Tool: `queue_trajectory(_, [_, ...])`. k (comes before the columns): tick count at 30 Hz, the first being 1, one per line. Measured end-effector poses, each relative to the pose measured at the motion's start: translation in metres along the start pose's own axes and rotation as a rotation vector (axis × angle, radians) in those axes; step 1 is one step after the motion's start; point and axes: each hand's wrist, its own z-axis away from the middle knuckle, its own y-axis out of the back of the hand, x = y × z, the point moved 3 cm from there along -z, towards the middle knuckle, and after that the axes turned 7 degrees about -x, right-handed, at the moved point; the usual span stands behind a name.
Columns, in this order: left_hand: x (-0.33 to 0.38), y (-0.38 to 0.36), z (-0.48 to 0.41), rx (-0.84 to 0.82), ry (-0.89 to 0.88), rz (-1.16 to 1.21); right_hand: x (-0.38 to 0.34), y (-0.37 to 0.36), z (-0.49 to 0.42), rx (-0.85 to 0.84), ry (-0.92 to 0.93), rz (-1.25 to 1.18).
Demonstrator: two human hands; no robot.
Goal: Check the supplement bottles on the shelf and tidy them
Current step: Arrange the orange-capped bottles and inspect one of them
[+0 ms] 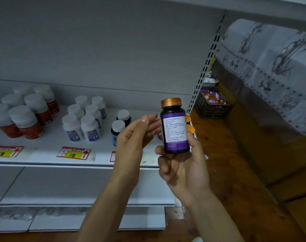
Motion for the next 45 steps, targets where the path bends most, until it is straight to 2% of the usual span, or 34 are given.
queue_trajectory(5, [0.001,-0.002,0.002,-0.006,-0.008,0.023,0.001,0.008,-0.001,-0.028,-0.039,-0.180])
queue_trajectory(8, [-0.001,-0.005,0.003,-0.024,0.009,0.022,0.002,0.012,-0.002,-0.009,-0.024,-0.152])
queue_trajectory(10, [-0.005,-0.007,0.005,-0.052,0.024,-0.019,0.002,0.015,-0.002,0.046,0.033,0.011])
queue_trajectory(15, [-0.012,-0.014,0.006,-0.133,0.024,-0.216,-0.002,0.026,0.001,0.262,0.318,0.723])
queue_trajectory(18, [-0.015,-0.019,0.000,-0.148,-0.026,-0.379,-0.006,0.031,-0.005,0.255,0.387,0.881])
queue_trajectory(24, [-0.022,-0.031,-0.016,-0.175,-0.165,-0.635,-0.030,0.047,-0.012,0.318,0.387,1.213])
queue_trajectory(27, [-0.038,-0.031,-0.025,-0.138,-0.151,-0.703,-0.039,0.056,-0.007,0.353,0.411,1.304])
queue_trajectory(31, [-0.070,-0.026,-0.035,-0.079,-0.036,-0.710,-0.050,0.072,-0.001,0.476,0.415,1.315])
queue_trajectory(36, [-0.102,-0.020,-0.042,-0.031,0.066,-0.779,-0.060,0.082,-0.006,0.526,0.449,1.305])
queue_trajectory(39, [-0.112,-0.019,-0.048,-0.014,0.104,-0.783,-0.065,0.089,-0.014,0.559,0.409,1.383])
queue_trajectory(42, [-0.118,-0.019,-0.056,0.012,0.119,-0.788,-0.065,0.101,-0.031,0.587,0.266,1.477])
queue_trajectory(45, [-0.124,-0.016,-0.064,0.067,0.074,-0.785,-0.055,0.112,-0.051,0.495,0.079,1.355])
